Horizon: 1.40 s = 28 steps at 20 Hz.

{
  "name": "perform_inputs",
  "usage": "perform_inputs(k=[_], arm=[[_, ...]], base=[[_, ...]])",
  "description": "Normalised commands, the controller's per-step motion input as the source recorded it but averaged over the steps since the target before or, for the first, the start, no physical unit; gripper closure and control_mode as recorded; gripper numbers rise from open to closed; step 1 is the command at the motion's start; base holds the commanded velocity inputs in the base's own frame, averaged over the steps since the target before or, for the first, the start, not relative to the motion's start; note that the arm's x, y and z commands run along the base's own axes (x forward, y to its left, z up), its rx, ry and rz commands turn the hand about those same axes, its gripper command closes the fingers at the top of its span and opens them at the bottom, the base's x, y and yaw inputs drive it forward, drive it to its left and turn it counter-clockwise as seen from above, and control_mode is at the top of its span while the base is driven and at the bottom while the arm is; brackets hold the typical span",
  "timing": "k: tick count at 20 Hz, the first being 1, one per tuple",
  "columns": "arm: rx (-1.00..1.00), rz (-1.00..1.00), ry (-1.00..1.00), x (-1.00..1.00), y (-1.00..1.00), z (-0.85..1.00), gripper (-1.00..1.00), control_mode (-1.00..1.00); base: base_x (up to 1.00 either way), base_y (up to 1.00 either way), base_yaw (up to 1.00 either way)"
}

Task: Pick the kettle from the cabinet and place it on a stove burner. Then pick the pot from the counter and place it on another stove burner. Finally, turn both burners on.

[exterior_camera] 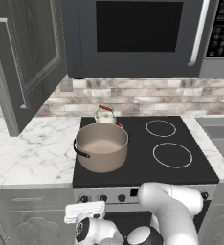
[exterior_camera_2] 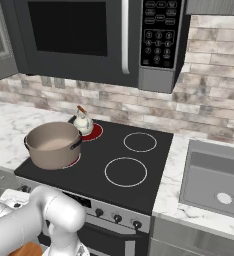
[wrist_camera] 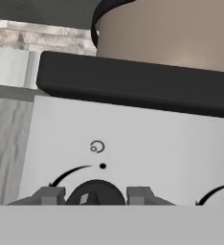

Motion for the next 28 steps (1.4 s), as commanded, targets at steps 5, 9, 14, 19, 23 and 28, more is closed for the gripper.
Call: perform_inputs(k=[5, 9, 14, 19, 23, 28], arm=[[-0.31, -0.02, 0.04, -0.13, 0.07, 0.0, 1.0, -1.0], [-0.3, -0.02, 0.03, -0.13, 0.08, 0.0, 1.0, -1.0], [-0.29, -0.02, 0.03, -0.12, 0.08, 0.0, 1.0, -1.0], [-0.28, -0.02, 0.03, -0.12, 0.09, 0.0, 1.0, -1.0], [-0.24, -0.03, 0.02, -0.14, 0.11, 0.0, 1.0, -1.0], [-0.15, -0.04, 0.03, -0.09, 0.17, 0.0, -1.0, -1.0]], base=[[0.0, 0.0, 0.0], [0.0, 0.0, 0.0], [0.0, 0.0, 0.0], [0.0, 0.0, 0.0], [0.0, 0.0, 0.0], [0.0, 0.0, 0.0]])
